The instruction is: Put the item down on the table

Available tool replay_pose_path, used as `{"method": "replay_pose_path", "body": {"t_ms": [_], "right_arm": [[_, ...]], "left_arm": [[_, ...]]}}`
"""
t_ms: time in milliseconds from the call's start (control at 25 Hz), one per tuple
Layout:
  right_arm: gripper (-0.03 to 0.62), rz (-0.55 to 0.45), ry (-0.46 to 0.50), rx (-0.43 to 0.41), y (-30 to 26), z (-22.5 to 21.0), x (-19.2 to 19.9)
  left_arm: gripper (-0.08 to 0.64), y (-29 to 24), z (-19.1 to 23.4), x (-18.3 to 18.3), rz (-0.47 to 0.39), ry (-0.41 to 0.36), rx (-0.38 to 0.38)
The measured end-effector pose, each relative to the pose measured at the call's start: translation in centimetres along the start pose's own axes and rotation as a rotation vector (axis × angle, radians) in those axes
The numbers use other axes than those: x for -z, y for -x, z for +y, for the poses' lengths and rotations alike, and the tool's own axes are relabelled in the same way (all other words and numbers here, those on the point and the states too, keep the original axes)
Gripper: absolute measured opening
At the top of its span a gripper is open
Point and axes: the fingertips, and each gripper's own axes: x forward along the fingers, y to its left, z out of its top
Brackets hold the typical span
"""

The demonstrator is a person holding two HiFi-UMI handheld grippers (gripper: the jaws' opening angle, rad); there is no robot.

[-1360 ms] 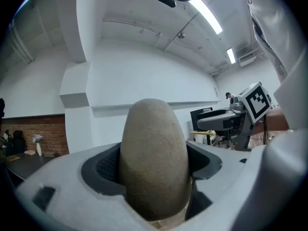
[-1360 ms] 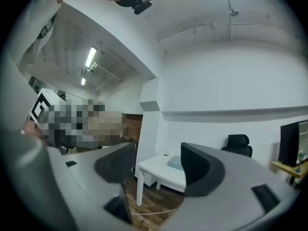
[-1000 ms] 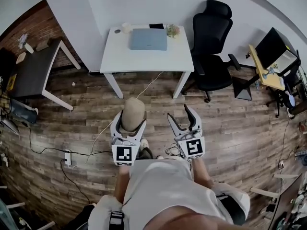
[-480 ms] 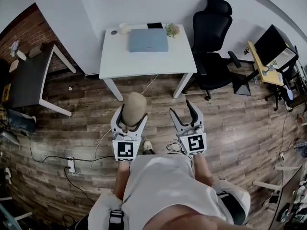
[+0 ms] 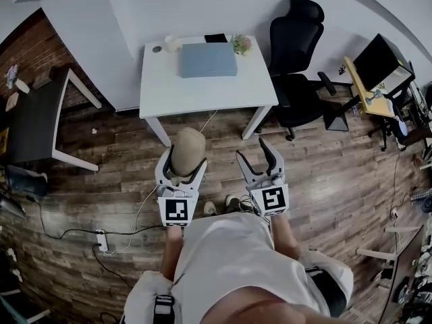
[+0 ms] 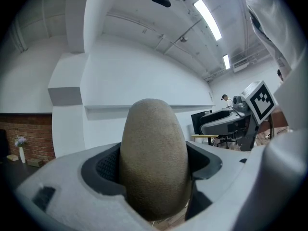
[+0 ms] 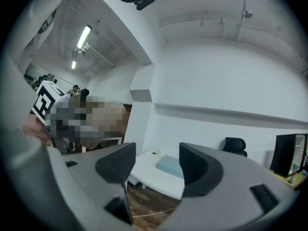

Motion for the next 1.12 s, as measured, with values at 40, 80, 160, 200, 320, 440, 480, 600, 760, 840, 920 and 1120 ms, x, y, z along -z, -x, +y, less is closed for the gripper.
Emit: {"method": "replay_pose_path", "body": {"t_ms": [40,80,160,200,320,440,480,600,760,840,920,1120], "right_arm": [[0.284,0.007,0.003,-0.001,-0.3,0.0,0.0],[0.284,0.012,0.006,-0.002,-0.6,0.0,0.1],[0.282,0.009,0.014,-0.005,-1.2,0.2,0.1],[0.282,0.007,0.015,-0.006,-1.6,0.2,0.1],[0.279,0.014,0.014,-0.014,-2.7,0.2,0.2],[0.276,0.003,0.009,-0.019,-3.8,-0.6,0.3],[0.273,0.0,0.006,-0.021,-4.2,-0.9,0.4],[0.27,-0.007,-0.001,-0.03,-5.6,-1.8,0.5],[0.27,-0.018,-0.001,-0.044,-7.9,-2.7,0.7],[0.267,-0.021,-0.005,-0.045,-9.0,-3.3,0.9],[0.265,-0.028,-0.007,-0.042,-10.0,-4.1,1.1],[0.261,-0.002,-0.02,-0.041,-12.4,-6.4,1.8]], "left_arm": [[0.387,-0.1,0.2,0.0,0.0,0.003,-0.001],[0.387,-0.2,0.3,-0.1,0.001,0.01,-0.002],[0.387,-0.3,0.7,0.0,-0.005,0.01,-0.004],[0.387,-0.5,0.9,0.1,-0.01,0.003,-0.003],[0.387,-1.3,1.5,0.6,-0.008,-0.005,-0.003],[0.387,-2.5,1.8,0.8,-0.004,-0.013,-0.009],[0.387,-2.9,1.9,0.8,-0.003,-0.012,-0.013],[0.387,-4.2,2.6,0.7,0.002,0.008,-0.035],[0.387,-6.0,3.9,1.0,0.014,0.02,-0.051],[0.387,-7.1,4.5,1.3,0.022,0.021,-0.056],[0.387,-8.3,4.9,1.6,0.035,0.048,-0.061],[0.387,-11.8,5.8,2.2,0.03,-0.017,-0.043]]}}
